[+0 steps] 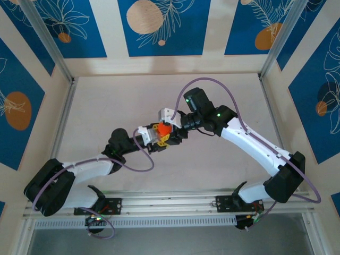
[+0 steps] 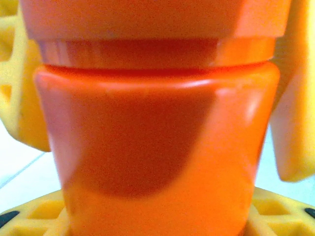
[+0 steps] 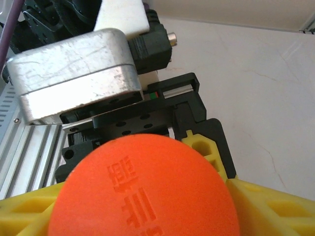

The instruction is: Sort the pills into containers

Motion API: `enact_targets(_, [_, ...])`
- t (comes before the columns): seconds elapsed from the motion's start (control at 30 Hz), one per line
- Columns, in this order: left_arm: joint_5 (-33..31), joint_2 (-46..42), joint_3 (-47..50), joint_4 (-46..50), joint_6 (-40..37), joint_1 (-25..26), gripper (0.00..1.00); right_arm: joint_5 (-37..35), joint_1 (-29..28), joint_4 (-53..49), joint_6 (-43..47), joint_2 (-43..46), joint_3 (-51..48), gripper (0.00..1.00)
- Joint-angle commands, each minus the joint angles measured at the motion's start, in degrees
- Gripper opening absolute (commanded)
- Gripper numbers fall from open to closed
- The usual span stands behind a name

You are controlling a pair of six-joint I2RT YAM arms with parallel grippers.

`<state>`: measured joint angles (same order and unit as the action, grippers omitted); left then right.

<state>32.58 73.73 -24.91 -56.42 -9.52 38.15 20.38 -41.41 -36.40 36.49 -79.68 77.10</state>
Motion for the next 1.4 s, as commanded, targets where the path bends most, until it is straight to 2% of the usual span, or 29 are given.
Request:
enact_targets(0.0, [1.91,0.71,-1.55,-1.63,0.05,0.24,0.0,2.39,-0.43,-2.09,2.04,1.28,1.31,0.68])
enact_targets(0.17, [2.47,0.72,-2.03,-0.72,-0.14,0.25,0.0,3.06,-0.52,-3.11,2.07,-0.21,2.15,0.6])
enact_targets(0.43, [1.97,-1.13,-2.6,3.16,-2.14,0.27,0.0,2.32,-0.35,-5.35,2.34,-1.76,3.37,0.29])
enact_targets(0.53, [1.61,-0.98,-2.59,2.85,-2.16,0.28,0.02,2.47,-0.01,-4.75,1.14,-1.59,3.27,0.24])
enact_targets(0.67, [0.78,-0.65,-2.07,1.22,-1.95,0.26,0.22,2.53,0.74,-2.77,-1.07,-1.11,2.56,0.21])
enact_targets(0.73, [0.38,-0.82,-1.92,0.88,-1.94,0.28,0.38,2.41,1.28,-1.95,-1.98,-0.85,2.14,0.18])
enact_targets(0.87, [-0.27,-1.04,-1.23,-0.01,-2.07,0.26,0.63,2.31,2.34,-0.89,-3.17,-0.32,1.29,0.15])
enact_targets(0.9, [-0.54,-1.1,-1.05,-0.35,-2.03,0.26,0.78,2.4,2.5,-0.64,-3.38,-0.16,1.05,0.14])
enact_targets(1.0, [-1.17,-1.1,-0.59,-0.92,-2.08,0.34,0.94,2.64,2.99,-0.21,-3.83,0.35,0.41,0.13])
enact_targets(1.07, [-1.51,-1.1,-0.41,-1.2,-1.94,0.3,1.0,2.68,3.29,0.1,-4.18,0.51,0.05,0.12])
enact_targets(1.27, [-3.8,-1.4,0.71,-2.38,-2.0,0.26,1.0,1.12,4.64,0.17,-5.08,1.32,-0.2,0.11])
enact_targets(1.37, [-8.3,-2.46,2.29,-2.76,-2.32,0.27,1.0,-0.86,7.19,1.42,-8.33,2.07,-0.22,0.11])
